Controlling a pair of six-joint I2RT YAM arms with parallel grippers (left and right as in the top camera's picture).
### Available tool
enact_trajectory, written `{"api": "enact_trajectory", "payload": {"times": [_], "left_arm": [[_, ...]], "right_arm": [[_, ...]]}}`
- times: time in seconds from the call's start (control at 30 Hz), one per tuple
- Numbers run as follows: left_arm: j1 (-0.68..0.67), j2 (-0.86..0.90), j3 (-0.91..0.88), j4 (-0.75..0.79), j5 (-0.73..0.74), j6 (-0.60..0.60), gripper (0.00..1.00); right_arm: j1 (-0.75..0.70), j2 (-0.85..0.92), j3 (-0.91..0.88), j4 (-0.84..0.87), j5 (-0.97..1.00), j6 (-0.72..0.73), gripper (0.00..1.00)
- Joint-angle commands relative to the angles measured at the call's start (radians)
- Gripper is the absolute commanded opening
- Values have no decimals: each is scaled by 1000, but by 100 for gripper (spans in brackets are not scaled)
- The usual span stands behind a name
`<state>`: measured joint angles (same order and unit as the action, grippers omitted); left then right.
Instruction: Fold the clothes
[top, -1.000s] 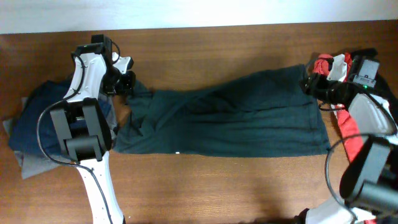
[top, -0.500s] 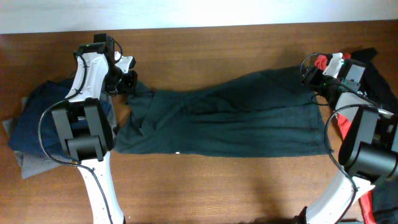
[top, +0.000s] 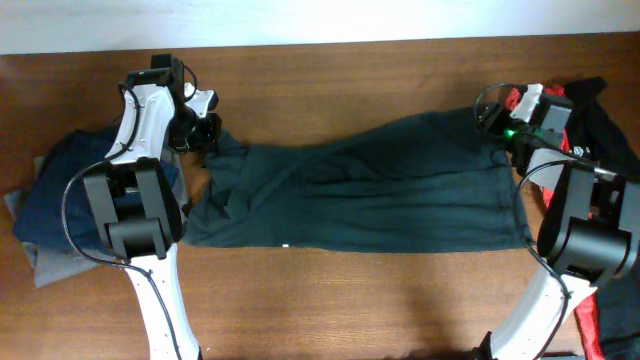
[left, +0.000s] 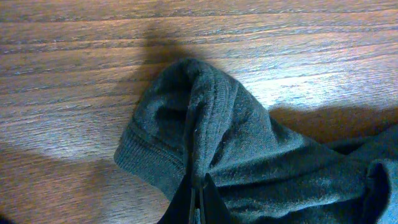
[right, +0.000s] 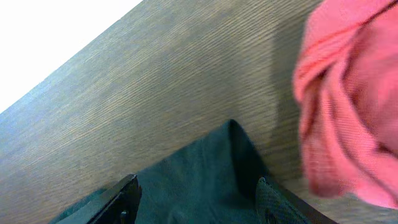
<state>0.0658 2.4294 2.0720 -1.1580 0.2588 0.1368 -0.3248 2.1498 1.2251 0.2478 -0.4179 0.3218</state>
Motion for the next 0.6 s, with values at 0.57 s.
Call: {"api": "enact_trajectory", "payload": {"times": [0.57], "left_arm": [[2, -3, 21, 3, 61, -10, 0]], "right_arm": [[44, 64, 4, 8, 169, 10, 55]]}}
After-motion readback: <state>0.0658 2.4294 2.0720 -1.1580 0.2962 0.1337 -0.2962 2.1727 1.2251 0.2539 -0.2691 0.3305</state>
